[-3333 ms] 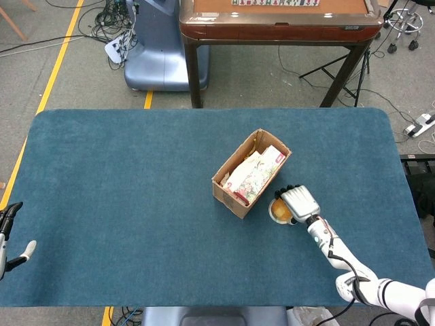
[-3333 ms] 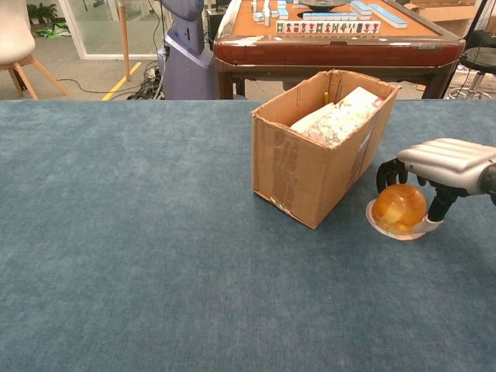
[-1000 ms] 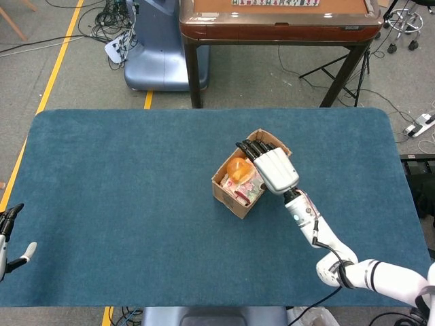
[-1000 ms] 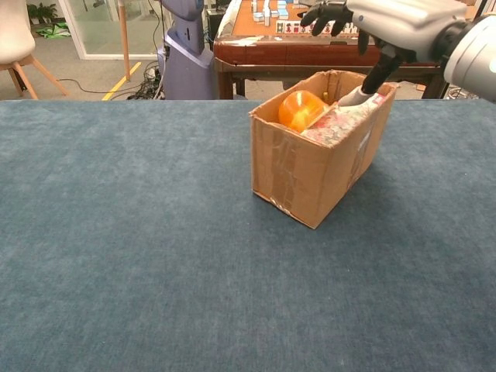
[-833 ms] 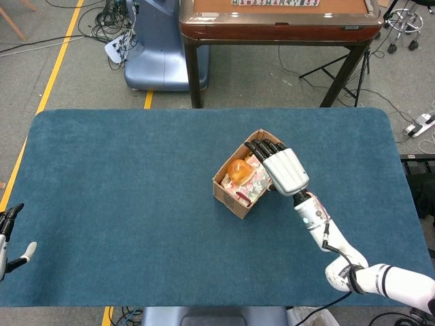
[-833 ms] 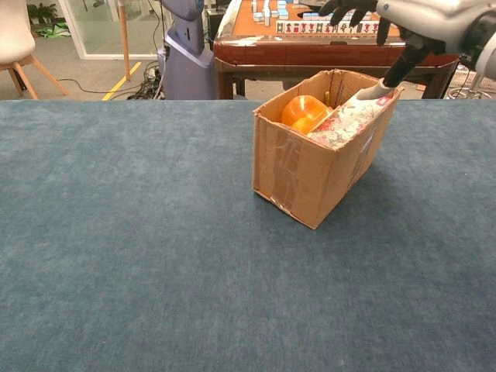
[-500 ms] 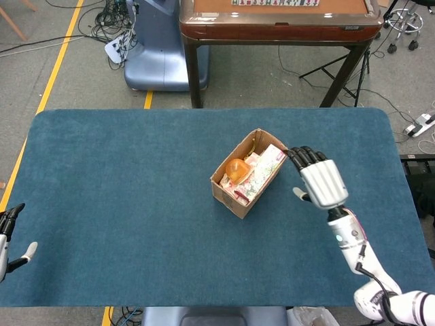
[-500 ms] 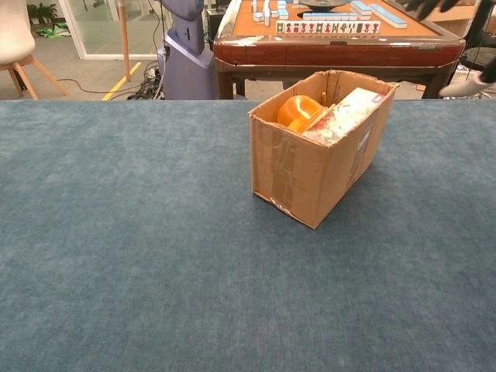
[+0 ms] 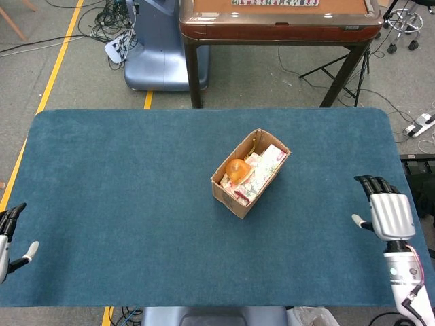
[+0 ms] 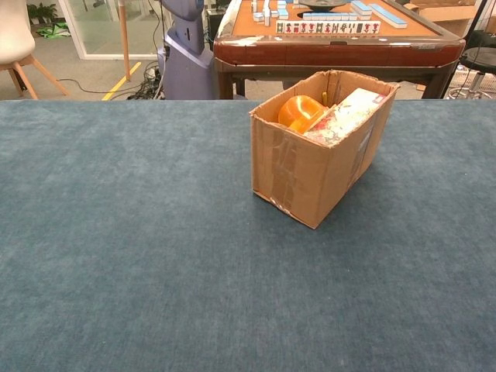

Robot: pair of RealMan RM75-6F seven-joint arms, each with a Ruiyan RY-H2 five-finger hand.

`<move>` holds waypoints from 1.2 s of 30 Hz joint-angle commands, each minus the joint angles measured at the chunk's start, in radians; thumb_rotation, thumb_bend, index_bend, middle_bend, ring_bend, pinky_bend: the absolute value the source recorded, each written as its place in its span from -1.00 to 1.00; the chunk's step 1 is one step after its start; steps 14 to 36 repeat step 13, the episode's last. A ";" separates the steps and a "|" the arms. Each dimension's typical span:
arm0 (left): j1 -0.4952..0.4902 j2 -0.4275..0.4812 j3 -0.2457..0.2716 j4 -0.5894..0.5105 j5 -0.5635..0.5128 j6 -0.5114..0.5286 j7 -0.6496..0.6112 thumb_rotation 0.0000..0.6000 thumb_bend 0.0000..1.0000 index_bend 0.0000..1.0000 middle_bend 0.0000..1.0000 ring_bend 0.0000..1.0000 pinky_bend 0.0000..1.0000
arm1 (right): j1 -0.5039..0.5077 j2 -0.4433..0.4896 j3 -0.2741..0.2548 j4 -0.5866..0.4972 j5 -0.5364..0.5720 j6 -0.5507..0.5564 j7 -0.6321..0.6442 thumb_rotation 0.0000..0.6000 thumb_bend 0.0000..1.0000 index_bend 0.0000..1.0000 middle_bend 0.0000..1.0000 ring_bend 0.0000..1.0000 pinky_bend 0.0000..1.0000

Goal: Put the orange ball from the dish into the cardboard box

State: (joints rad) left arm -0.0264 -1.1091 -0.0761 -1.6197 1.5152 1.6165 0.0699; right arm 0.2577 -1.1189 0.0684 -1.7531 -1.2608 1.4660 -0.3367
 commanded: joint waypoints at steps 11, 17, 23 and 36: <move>-0.020 -0.012 -0.001 0.017 -0.024 -0.051 -0.003 1.00 -0.51 -0.77 -0.62 -0.65 -0.17 | -0.073 0.002 -0.003 0.094 -0.061 0.029 0.179 1.00 -1.00 -0.51 -0.52 -0.62 -0.19; -0.025 -0.014 -0.001 0.020 -0.029 -0.062 -0.003 1.00 -0.51 -0.77 -0.62 -0.65 -0.16 | -0.076 0.007 0.003 0.100 -0.066 0.028 0.204 1.00 -1.00 -0.51 -0.52 -0.62 -0.19; -0.025 -0.014 -0.001 0.020 -0.029 -0.062 -0.003 1.00 -0.51 -0.77 -0.62 -0.65 -0.16 | -0.076 0.007 0.003 0.100 -0.066 0.028 0.204 1.00 -1.00 -0.51 -0.52 -0.62 -0.19; -0.025 -0.014 -0.001 0.020 -0.029 -0.062 -0.003 1.00 -0.51 -0.77 -0.62 -0.65 -0.16 | -0.076 0.007 0.003 0.100 -0.066 0.028 0.204 1.00 -1.00 -0.51 -0.52 -0.62 -0.19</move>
